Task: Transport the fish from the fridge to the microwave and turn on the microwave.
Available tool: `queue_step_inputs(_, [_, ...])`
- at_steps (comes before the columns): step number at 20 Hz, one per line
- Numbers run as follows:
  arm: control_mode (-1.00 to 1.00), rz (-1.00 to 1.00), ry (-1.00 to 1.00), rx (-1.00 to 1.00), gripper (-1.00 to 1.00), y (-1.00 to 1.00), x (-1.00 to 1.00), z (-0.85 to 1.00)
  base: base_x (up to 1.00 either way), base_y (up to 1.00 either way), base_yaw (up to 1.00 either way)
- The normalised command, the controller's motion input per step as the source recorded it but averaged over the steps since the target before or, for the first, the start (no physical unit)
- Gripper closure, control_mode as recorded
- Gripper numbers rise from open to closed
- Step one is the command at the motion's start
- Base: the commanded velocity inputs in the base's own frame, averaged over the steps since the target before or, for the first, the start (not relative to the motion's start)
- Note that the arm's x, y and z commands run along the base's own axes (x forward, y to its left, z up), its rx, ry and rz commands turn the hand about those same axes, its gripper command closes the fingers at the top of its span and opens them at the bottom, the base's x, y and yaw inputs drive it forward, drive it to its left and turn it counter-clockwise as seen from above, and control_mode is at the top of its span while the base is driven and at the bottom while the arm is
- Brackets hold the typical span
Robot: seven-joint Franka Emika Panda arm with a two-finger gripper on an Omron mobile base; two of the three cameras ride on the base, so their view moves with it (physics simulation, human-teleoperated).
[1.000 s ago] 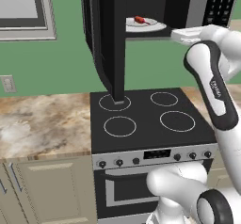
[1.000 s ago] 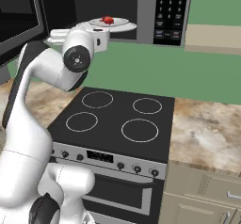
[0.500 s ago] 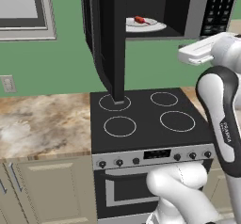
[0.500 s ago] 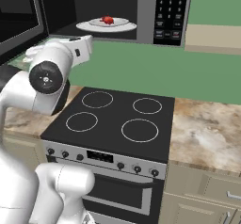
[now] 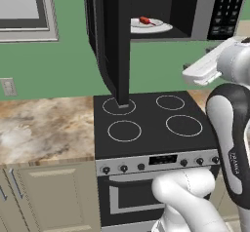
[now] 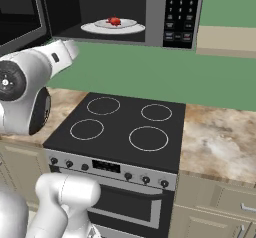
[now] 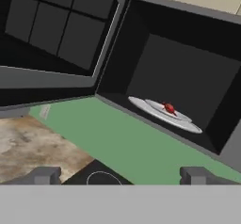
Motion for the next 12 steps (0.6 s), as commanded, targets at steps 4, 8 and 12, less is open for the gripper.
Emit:
queue_step_inputs(4, [-1.0,-0.05,0.11,-0.36,-1.0,-0.02,-0.55,0.0,0.0,0.0,0.0])
queue_step_inputs(8, [-1.0,-0.02,0.06,-0.31,-1.0,-0.23,-0.66,0.0,0.0,0.0,0.0])
queue_step_inputs(12, [-1.0,0.0,0.03,-0.34,-1.0,-0.12,-0.71,0.0,0.0,0.0,0.0])
